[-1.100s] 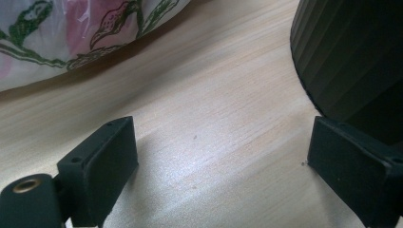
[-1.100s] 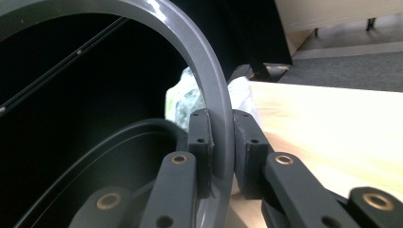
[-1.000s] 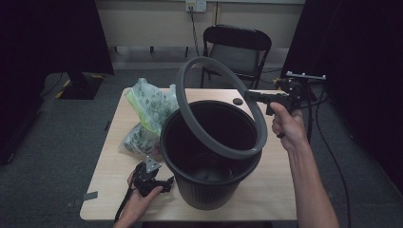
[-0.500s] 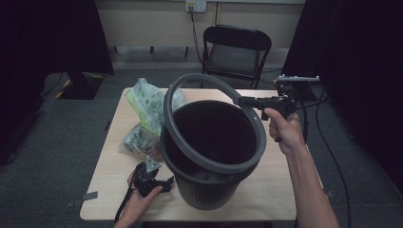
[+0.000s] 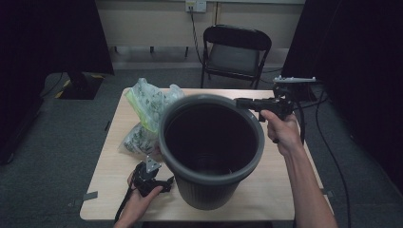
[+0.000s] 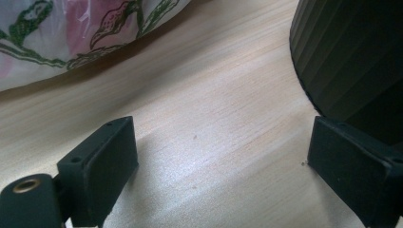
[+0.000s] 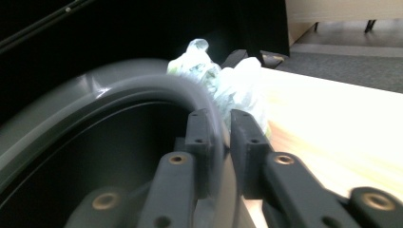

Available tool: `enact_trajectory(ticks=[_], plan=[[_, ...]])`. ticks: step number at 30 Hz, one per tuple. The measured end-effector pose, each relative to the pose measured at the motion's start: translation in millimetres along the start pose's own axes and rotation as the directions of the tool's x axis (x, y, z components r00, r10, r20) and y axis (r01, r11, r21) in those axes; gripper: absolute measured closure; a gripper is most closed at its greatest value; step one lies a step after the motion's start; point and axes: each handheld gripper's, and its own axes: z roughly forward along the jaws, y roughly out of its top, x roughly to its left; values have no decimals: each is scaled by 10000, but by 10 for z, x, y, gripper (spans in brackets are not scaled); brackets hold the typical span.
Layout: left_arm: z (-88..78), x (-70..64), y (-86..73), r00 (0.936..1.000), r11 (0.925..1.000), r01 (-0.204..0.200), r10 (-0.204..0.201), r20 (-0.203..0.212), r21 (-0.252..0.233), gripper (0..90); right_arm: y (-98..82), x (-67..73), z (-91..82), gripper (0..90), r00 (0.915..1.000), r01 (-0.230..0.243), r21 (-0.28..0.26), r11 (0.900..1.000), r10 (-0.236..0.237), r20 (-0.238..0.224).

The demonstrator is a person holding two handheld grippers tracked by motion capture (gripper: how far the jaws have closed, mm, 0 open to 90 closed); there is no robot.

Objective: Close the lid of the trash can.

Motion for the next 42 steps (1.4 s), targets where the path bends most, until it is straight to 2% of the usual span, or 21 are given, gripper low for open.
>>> enact_trajectory(ticks=[3,8,13,23,31,35,42], plan=[[-1,-1,0,10000,10000,16,-16,2,8,88,19,19,-14,854,9998,103,-239,9997,-100,146],[0,0,0,10000,10000,7,-7,3,-1,87,34,60,19,812,9986,325,60,9995,-327,413],[0,0,0,10000,10000,7,-7,1,0,87,14,66,18,808,9985,382,-175,9991,-375,396],[0,0,0,10000,10000,6,-6,3,0,87,47,77,8,720,9971,617,-484,9969,-594,477],[0,0,0,10000,10000,3,-3,3,1,87,105,32,5,673,9951,566,-567,9968,-517,843],[0,0,0,10000,10000,4,-4,3,-1,87,96,-11,-18,640,9922,612,-722,9955,-528,1130],[11,23,8,9999,10000,-59,59,150,37,74,114,-123,-34,543,9800,643,-829,9945,-473,1934]])
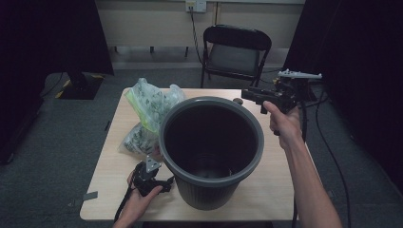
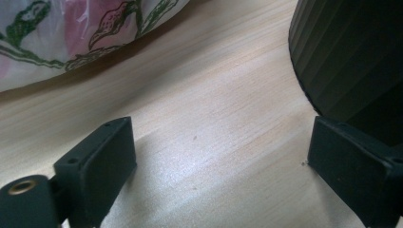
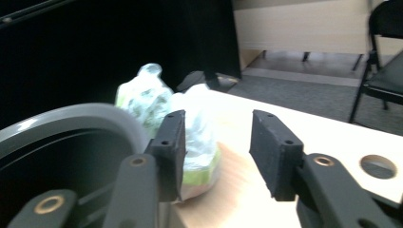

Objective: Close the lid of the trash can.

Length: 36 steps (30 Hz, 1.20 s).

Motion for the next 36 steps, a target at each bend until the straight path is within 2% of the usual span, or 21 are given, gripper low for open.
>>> enact_trajectory(ticks=[6,9,14,16,26,29,32,36], plan=[[1,-1,0,10000,10000,-5,5,-18,-7,69,43,-139,25,411,9978,-262,40,9996,259,611],[2,-2,1,10000,10000,1,-1,-46,1,67,40,-220,23,363,9945,-384,141,9992,368,977],[13,10,8,10000,10000,-7,8,-44,30,50,-4,-333,-11,302,9902,-461,188,9988,432,1332],[16,15,10,10000,10000,-11,11,-37,64,41,-33,-364,-23,264,9860,-483,126,9988,457,1603],[22,27,17,10000,9999,-21,22,-56,141,23,-235,-528,-58,252,9749,-701,176,9974,647,2129],[20,53,14,10000,9999,-69,69,1,133,20,-328,-541,-68,252,9747,-717,221,9972,654,2136],[16,71,6,10000,10000,-1,1,-40,89,20,-408,-539,-103,243,9760,-578,29,9983,559,2103],[15,71,7,10000,9999,-7,7,-50,102,20,-496,-554,-155,240,9728,-561,89,9984,526,2256]])
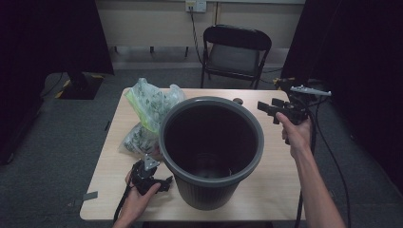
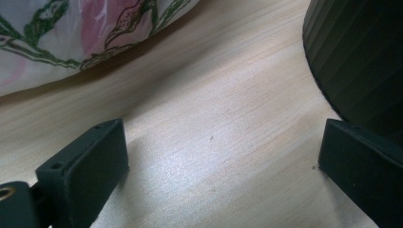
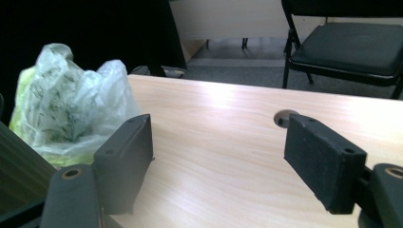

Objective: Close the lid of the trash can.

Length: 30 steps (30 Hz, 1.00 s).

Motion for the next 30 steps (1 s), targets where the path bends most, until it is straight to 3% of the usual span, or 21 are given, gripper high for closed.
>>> enact_trajectory(ticks=[13,30], plan=[[-4,42,-3,9998,9999,167,-167,-144,18,19,-368,-23,-115,204,9975,363,577,9977,-397,591],[-10,63,-7,9995,9997,226,-225,-220,55,19,-831,-126,-129,192,9984,-31,1187,9929,-36,567]])
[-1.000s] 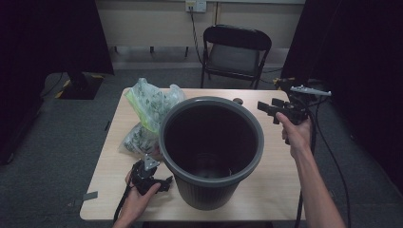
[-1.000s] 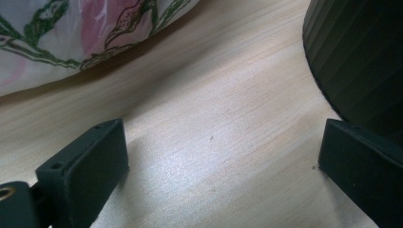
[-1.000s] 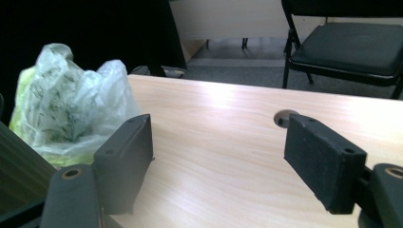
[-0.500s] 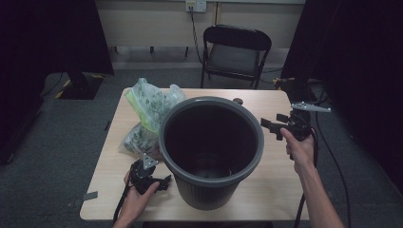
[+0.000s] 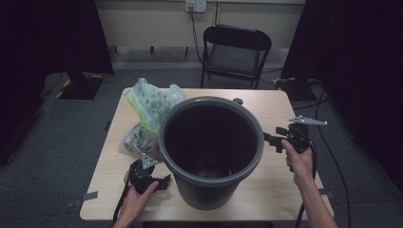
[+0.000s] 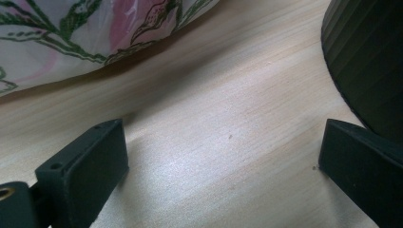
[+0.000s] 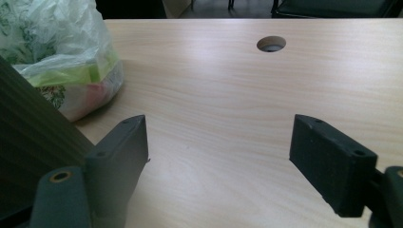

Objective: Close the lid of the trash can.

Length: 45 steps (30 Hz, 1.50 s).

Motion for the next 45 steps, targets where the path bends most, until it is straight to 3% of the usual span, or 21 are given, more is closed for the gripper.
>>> enact_trajectory(ticks=[7,14,23,28,31,41,45], plan=[[0,2,-1,10000,10000,40,-40,-14,-18,20,-219,-8,-9,191,9997,-158,201,9997,154,194],[-1,5,-4,10000,10000,70,-70,-38,-53,23,-379,-35,-57,161,9959,-20,608,9981,-35,906],[3,14,-1,9999,9999,97,-97,-38,-31,16,-704,-172,-107,163,9882,-440,1079,9932,275,1507],[3,15,-1,9999,9999,100,-100,-35,-35,16,-894,-152,-42,162,9866,-246,1748,9843,-44,1631],[3,17,-3,9999,9999,103,-103,5,-65,17,-940,-158,-3,159,9902,-183,2350,9718,-150,1391],[0,23,-5,10000,9999,76,-76,-8,-89,22,-1130,-203,110,164,9639,-187,2292,9732,-433,2626],[1,23,-6,10000,9999,70,-70,7,-107,22,-1204,-171,144,138,9494,321,1898,9813,-893,3010]])
